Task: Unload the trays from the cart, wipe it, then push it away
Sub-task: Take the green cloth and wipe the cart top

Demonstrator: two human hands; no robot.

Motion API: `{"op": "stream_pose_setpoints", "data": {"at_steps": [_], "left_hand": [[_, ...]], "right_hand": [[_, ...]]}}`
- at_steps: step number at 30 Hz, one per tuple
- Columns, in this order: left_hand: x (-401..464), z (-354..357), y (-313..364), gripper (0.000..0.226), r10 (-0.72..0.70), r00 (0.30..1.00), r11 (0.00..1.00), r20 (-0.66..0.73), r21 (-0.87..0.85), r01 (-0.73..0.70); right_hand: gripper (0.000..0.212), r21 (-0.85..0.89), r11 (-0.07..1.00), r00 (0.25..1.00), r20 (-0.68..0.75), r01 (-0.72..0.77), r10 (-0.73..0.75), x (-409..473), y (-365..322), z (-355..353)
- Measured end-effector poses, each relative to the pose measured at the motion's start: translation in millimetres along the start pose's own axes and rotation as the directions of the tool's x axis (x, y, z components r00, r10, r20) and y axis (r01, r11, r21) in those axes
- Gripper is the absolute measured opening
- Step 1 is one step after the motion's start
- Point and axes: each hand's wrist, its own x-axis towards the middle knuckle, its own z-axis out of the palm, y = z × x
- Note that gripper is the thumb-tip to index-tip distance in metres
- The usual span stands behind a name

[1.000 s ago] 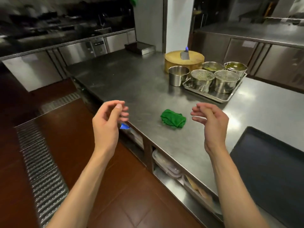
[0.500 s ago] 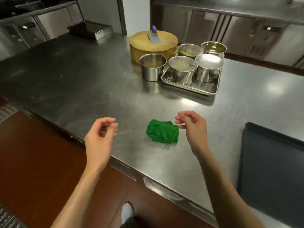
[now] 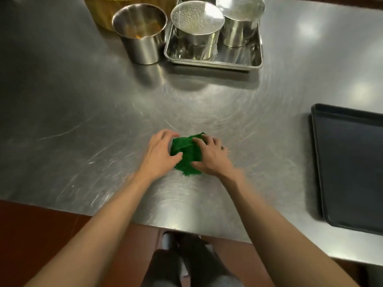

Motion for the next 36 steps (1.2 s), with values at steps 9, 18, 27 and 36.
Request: {"op": "stream_pose_setpoints", "data": {"at_steps": [9,18,27,36], "left_hand": [[33.8,47.5,-33.7,0.091,0.091,0.961,0.968,0.262,0.205,-0.147],[34.8,4.1,36.5,0.074,0.137,0.956,0.990,0.260,-0.079,-0.120],[-48.3,0.4,235.5,0.066,0.578,0.699,0.806,0.422,-0.426,-0.410],[-266.2,110.9,364.9,0.055,0.762,0.241,0.641,0.601,-0.643,-0.420]], "right_hand": [[0.100,-0.250,0.968,0.996,-0.091,-0.023,0.000,8.1,3.7,31.7],[0.057,0.677,0.734,0.956,-0.179,-0.050,0.230,-50.8,11.9,-3.7],[0.056,0.877,0.388,0.694,-0.466,0.282,0.549,-270.1,36.0,-52.1],[0.040,0.872,0.324,0.327,-0.447,0.367,0.832,-542.3,77.6,42.5]]}}
